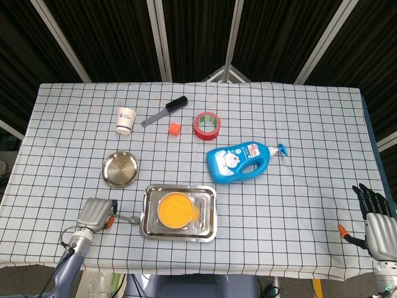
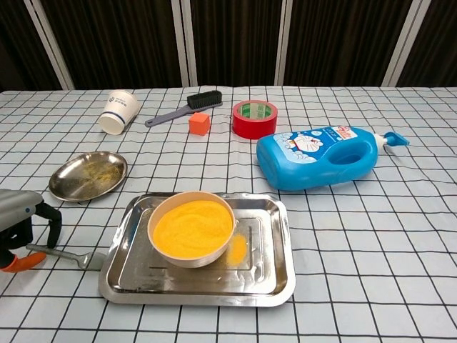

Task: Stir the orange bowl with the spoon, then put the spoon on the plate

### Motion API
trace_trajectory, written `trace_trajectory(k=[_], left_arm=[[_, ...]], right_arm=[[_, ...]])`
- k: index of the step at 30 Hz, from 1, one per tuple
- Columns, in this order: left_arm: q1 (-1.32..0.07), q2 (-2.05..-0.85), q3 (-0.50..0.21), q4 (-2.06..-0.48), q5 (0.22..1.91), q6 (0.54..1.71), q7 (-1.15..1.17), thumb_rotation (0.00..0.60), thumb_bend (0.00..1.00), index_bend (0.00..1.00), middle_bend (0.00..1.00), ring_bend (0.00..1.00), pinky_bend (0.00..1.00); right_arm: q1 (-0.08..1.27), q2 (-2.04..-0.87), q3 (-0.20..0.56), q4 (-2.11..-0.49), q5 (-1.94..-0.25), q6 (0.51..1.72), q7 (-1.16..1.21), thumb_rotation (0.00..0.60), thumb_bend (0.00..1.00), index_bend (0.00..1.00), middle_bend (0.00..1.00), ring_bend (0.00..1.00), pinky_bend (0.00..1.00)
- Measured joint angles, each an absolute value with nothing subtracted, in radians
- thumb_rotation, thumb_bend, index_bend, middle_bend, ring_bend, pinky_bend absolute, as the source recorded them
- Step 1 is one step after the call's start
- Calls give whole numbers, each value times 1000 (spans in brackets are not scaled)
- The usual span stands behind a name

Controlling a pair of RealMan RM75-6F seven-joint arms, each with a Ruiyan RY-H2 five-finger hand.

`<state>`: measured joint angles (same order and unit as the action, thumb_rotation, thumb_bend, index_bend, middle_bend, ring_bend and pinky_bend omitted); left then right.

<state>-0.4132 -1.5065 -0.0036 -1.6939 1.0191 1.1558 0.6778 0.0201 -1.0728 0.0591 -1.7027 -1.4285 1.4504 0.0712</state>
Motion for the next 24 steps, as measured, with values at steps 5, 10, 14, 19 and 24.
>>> trace_trajectory(k=[5,10,14,19,24], left_arm=[[-416,-1482,-5,-1733,1028,1169,680,600,550,514,1000,1000,979],[-421,-1419,-18,-1820,1039,1188,679,600,550,520,1000,1000,979],[-429,-1339,-31,-1915,1047,1201,688,600,550,521,1000,1000,979],[-452,-1247,-48,-2017,1045,1208,715,600,550,521,1000,1000,979],[-488,-1220,-67,-2071,1010,1204,751,600,550,521,1000,1000,979]], right_arm=[[19,-1072,59,-1703,-1429,1452,74,600,311,0,0,0,0],[19,-1072,59,-1704,-1431,1452,72,600,312,0,0,0,0],[19,-1073,58,-1704,-1433,1454,71,600,311,0,0,0,0],[18,-1073,59,-1705,-1433,1456,71,600,311,0,0,0,0],[18,-1073,58,-1706,-1434,1457,73,600,311,0,0,0,0]])
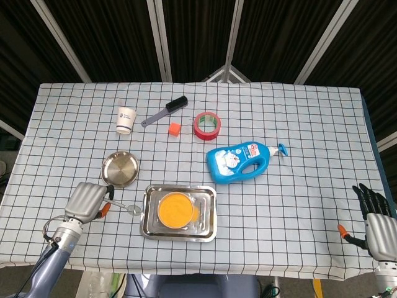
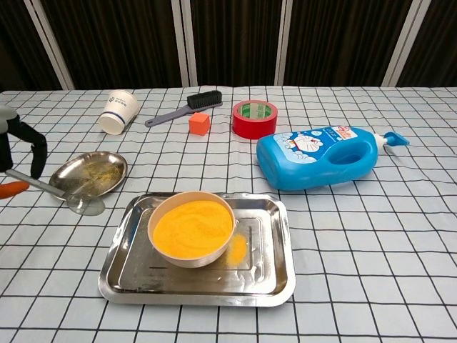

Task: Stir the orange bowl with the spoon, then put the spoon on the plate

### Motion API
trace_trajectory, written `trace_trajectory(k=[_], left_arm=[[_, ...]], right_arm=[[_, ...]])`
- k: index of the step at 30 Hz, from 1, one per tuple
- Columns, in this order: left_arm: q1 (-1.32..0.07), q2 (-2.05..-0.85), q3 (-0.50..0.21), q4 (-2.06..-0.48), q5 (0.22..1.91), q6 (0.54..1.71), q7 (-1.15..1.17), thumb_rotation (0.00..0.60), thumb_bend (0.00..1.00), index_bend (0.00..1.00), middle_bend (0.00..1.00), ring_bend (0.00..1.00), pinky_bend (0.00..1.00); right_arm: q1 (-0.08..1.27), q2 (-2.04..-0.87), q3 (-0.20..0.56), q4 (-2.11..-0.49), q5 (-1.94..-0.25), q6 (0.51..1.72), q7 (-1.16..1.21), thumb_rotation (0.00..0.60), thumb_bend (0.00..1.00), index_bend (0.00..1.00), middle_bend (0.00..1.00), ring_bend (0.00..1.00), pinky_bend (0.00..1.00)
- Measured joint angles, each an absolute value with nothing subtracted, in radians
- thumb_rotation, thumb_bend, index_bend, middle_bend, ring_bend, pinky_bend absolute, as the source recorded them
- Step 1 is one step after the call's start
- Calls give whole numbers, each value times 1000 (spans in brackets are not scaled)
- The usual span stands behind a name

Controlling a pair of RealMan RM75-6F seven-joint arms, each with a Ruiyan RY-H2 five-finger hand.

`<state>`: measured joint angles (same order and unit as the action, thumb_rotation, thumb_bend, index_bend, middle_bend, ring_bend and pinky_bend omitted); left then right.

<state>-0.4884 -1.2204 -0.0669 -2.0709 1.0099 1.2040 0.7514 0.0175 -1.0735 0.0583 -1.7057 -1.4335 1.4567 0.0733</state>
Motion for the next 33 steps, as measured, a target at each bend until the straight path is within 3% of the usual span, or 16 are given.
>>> trace_trajectory(k=[8,26,33], left_arm=[[-548,-1274,-91,-2085,955,1207,825,600,550,521,1000,1000,979],[-720,-1602,-131,-1949,761,1303,1058,600,545,511,1000,1000,979],[-737,-1612,-136,-1945,732,1318,1052,600,324,451,1000,1000,978]], right_arm=[[19,-1071,58,-1708,-1431,1451,78,600,311,0,0,0,0],[21,-1067,58,-1705,-1433,1446,93,600,312,0,0,0,0],[21,-1067,58,-1706,-1431,1446,91,600,311,0,0,0,0]])
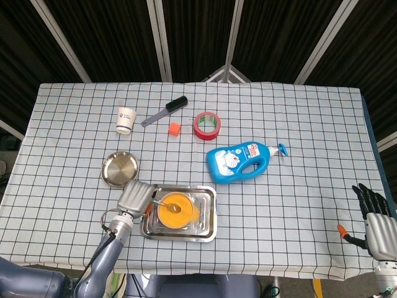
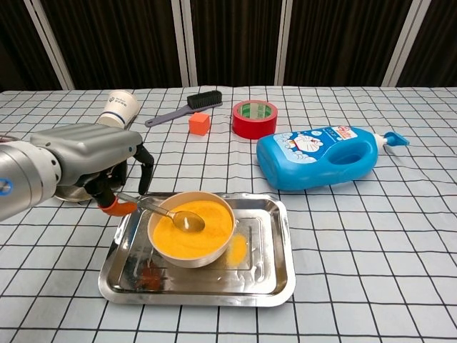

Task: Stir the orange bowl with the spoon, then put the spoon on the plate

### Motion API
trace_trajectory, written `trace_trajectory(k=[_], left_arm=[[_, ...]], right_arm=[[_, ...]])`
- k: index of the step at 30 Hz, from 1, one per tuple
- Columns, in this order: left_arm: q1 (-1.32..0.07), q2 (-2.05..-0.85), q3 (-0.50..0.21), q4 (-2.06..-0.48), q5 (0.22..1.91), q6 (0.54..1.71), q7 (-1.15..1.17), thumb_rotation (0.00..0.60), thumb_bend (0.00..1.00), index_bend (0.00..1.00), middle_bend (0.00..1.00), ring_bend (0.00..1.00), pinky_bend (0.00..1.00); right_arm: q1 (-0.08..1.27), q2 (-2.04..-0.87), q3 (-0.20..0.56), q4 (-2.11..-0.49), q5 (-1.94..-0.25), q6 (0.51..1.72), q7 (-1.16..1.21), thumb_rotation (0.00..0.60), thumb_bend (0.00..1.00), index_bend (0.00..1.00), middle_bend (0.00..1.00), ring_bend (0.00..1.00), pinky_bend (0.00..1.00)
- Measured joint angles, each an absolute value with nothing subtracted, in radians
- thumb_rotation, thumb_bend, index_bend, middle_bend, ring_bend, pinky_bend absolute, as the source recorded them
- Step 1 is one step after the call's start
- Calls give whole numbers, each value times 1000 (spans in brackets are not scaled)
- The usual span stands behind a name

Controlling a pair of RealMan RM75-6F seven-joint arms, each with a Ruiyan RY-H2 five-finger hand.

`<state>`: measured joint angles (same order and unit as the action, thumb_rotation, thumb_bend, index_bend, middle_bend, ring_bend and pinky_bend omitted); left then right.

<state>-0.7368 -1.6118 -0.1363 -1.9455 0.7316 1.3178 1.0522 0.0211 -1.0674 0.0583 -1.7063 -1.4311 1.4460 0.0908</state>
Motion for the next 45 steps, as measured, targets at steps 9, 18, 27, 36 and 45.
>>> trace_trajectory(k=[9,18,27,36,45], left_arm=[[-732,-1540,-132,-1997,748,1326,1003,600,268,432,999,1000,977],[-753,-1495,-138,-2011,686,1297,987,600,397,460,1000,1000,978],[-808,-1532,-145,-1973,606,1290,1025,600,444,471,1000,1000,979],[-850,-1566,-145,-1946,565,1304,1050,600,473,480,1000,1000,979],[-868,-1569,-139,-1958,525,1305,1046,600,492,479,1000,1000,979]], right_arm=[[21,-1068,58,-1707,-1430,1445,87,600,311,0,0,0,0],[21,-1069,57,-1710,-1430,1447,82,600,312,0,0,0,0],[22,-1067,58,-1709,-1429,1443,91,600,310,0,0,0,0],[23,-1067,58,-1709,-1427,1441,95,600,312,0,0,0,0],[22,-1067,58,-1709,-1429,1443,94,600,311,0,0,0,0]])
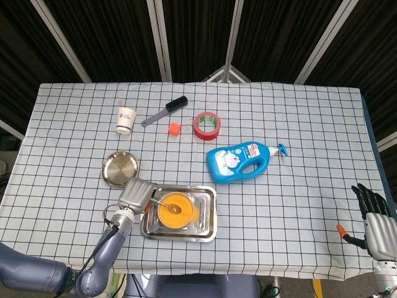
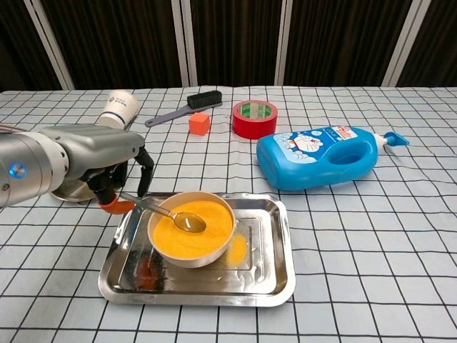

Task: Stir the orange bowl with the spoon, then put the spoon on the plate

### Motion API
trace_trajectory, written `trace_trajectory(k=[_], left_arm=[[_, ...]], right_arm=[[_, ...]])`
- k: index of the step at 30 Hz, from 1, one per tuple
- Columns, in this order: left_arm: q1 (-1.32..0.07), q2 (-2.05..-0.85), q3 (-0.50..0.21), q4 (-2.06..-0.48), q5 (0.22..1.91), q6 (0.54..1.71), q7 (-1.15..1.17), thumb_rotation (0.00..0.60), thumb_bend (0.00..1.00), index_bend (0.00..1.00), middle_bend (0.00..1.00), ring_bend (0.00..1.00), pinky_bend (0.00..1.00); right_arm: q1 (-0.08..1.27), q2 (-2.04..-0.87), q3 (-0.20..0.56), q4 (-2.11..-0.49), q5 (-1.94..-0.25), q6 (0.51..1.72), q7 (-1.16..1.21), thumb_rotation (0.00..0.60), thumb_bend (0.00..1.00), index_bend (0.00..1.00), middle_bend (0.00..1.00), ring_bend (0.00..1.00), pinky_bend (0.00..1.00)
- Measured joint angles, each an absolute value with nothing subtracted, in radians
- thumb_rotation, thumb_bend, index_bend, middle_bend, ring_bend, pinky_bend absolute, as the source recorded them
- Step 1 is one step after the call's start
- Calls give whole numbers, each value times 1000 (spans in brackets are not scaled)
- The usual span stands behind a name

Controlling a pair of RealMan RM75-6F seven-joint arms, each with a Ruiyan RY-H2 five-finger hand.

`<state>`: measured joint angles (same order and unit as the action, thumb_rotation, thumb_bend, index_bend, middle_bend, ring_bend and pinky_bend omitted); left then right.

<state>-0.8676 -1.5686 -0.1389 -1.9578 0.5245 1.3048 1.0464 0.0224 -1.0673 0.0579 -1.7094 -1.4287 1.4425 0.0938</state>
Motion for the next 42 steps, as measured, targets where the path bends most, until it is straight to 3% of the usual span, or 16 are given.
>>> trace_trajectory(k=[42], left_arm=[[-926,-1603,-119,-1936,463,1336,1043,600,503,490,1000,1000,979]], right_arm=[[23,-1068,59,-1708,-1430,1444,96,600,311,0,0,0,0]])
